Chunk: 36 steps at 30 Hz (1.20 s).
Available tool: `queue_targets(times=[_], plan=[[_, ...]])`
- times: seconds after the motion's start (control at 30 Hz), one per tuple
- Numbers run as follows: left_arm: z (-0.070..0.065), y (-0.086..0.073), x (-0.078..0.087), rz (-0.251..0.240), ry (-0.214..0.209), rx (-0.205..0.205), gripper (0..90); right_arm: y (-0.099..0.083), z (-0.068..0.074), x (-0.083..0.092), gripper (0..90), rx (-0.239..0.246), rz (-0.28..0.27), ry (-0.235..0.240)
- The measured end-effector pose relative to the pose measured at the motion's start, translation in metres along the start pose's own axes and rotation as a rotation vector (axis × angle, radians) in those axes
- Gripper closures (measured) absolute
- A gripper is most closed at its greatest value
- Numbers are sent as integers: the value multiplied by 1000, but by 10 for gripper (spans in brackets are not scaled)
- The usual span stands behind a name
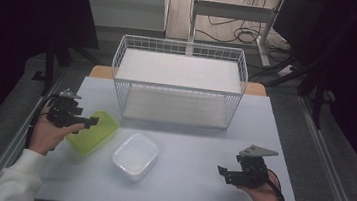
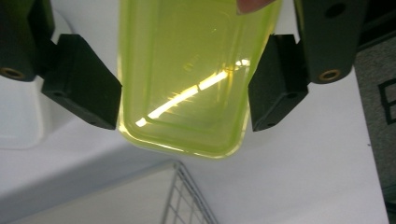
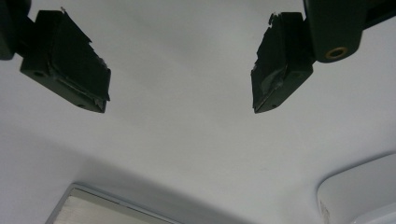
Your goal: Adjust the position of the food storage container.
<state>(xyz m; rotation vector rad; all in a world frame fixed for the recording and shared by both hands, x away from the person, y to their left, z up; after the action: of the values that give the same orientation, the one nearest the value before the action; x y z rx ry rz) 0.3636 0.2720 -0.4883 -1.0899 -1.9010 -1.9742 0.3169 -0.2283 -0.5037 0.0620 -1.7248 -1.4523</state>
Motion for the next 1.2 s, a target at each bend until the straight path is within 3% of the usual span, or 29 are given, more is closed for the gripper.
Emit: queue_targets(times=[0.3,0.53,0.77,1.2], plan=[[25,6,-29,85,33,23,506,-2,1,-1,201,4,12,-2],[39,6,-46,146,43,8,644,-4,0,-4,201,8,16,0],[49,5,-58,180,60,13,838,-5,-2,-5,203,6,20,-5],[46,-1,-73,225,41,-20,899,-9,-2,-10,212,12,45,5]])
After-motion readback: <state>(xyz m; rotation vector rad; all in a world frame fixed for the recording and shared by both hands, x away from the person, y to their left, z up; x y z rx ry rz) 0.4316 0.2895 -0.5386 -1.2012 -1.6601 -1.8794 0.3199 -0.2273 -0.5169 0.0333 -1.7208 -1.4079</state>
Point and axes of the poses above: each handheld gripper's, and its own axes: x roughly backward along the jaws, y roughly out of its top, z roughly to its left, the point moved 6 cm from there along -x, roughly forward along the jaws, and after that the axes turned 12 degrees about -z, right-handed, at the moved point
